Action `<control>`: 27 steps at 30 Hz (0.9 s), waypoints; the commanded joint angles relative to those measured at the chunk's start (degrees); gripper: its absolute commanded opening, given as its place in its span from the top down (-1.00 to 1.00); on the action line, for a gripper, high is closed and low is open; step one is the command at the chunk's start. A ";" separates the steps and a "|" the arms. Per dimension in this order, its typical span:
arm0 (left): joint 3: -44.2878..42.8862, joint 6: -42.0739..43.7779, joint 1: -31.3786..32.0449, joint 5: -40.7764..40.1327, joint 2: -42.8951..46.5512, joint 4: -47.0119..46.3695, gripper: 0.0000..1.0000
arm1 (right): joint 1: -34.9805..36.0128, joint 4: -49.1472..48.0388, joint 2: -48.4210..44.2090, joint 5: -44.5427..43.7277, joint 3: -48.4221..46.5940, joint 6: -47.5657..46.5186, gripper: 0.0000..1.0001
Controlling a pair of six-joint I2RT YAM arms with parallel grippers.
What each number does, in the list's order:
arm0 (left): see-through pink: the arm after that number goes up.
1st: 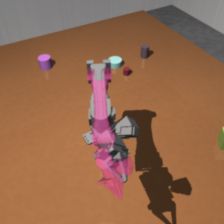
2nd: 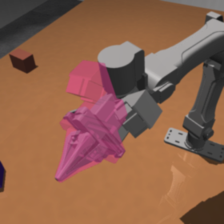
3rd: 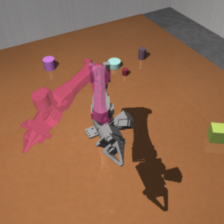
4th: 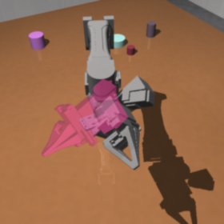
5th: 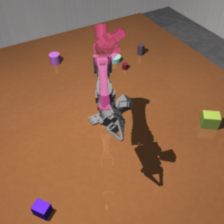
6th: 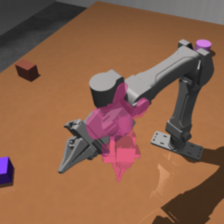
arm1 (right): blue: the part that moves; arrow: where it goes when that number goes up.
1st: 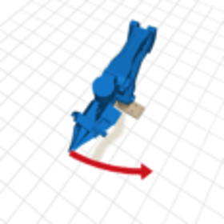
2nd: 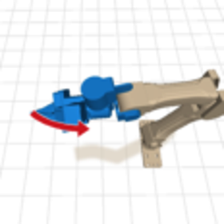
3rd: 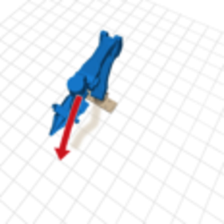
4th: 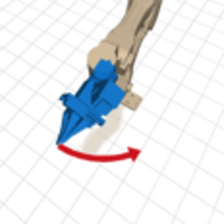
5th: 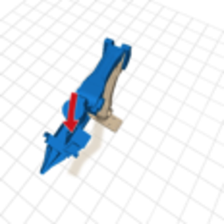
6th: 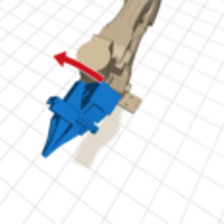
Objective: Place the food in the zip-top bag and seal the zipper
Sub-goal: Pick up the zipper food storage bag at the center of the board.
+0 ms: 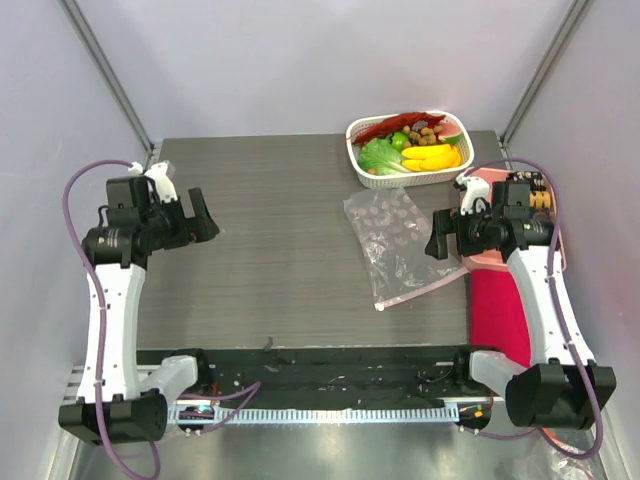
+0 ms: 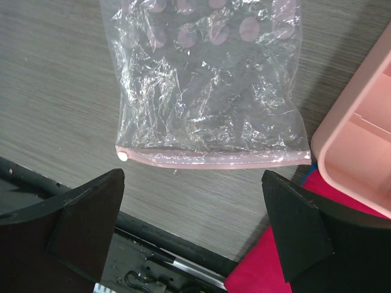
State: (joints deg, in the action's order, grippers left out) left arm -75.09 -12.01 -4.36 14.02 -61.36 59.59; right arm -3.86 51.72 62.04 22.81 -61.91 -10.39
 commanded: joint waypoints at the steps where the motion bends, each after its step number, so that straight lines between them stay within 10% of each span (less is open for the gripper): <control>1: 1.26 2.07 -0.12 -0.57 4.41 -5.71 -1.00 | 0.17 1.27 2.38 3.30 0.12 -6.83 -0.99; 27: 3.02 9.02 0.05 12.08 2.92 -6.51 -1.00 | 29.26 -10.50 16.09 -24.63 15.05 -39.78 -0.88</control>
State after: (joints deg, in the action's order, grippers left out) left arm -72.40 -4.43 -4.36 22.33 -58.00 55.75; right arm 24.49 45.89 77.54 4.14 -47.90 -41.56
